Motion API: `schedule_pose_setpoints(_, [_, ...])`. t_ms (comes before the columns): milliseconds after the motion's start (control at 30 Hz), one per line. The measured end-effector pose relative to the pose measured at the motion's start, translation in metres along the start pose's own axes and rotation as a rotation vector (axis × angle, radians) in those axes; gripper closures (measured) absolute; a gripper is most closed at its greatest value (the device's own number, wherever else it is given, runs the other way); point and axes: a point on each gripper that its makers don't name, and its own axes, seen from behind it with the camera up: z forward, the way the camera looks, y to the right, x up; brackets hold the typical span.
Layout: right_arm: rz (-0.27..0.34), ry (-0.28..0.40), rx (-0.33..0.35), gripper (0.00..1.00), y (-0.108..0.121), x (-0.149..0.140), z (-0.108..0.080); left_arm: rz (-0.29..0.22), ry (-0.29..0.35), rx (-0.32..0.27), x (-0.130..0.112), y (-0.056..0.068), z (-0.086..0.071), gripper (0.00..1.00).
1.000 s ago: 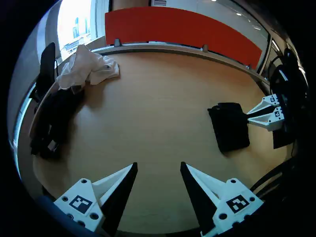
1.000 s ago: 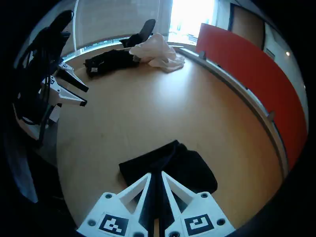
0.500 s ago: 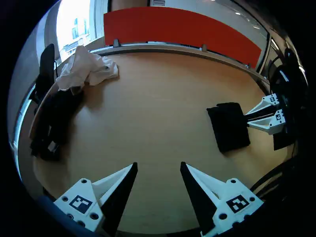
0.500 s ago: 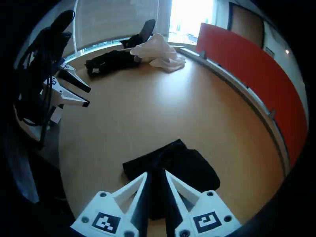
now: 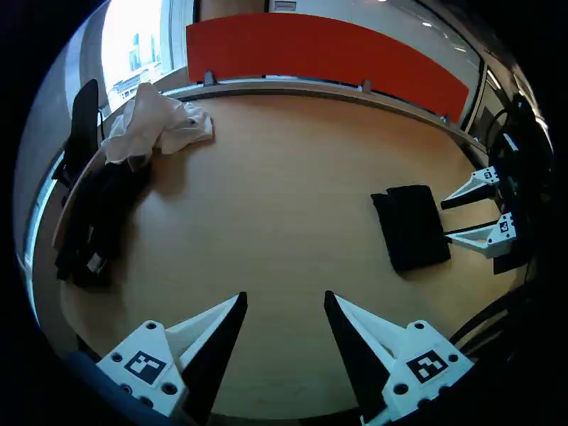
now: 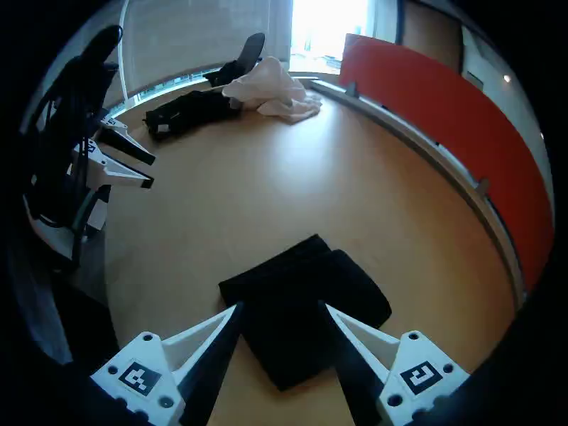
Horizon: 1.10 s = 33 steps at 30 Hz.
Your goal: Fold towel
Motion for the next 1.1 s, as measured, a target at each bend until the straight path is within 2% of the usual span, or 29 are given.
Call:
schedule_pose_setpoints(567, [0.07,-0.09,-0.039,0.23,0.002,-0.068,-0.006,0.011,0.0,-0.006,0.002,0.003,-0.001,0.2])
schedule_pose_setpoints(867, [0.103,-0.118,-0.04,0.24,0.001,-0.088,-0.008,0.018,-0.003,-0.008,0.002,0.006,0.0,0.2])
schedule_pose_setpoints(933, [0.104,-0.126,-0.038,0.28,0.0,-0.092,-0.007,0.018,-0.003,-0.009,0.002,0.006,0.001,0.2])
schedule_pose_setpoints(1100, [0.109,-0.147,-0.034,0.46,-0.003,-0.102,-0.006,0.015,-0.002,-0.011,0.003,0.007,0.001,0.2])
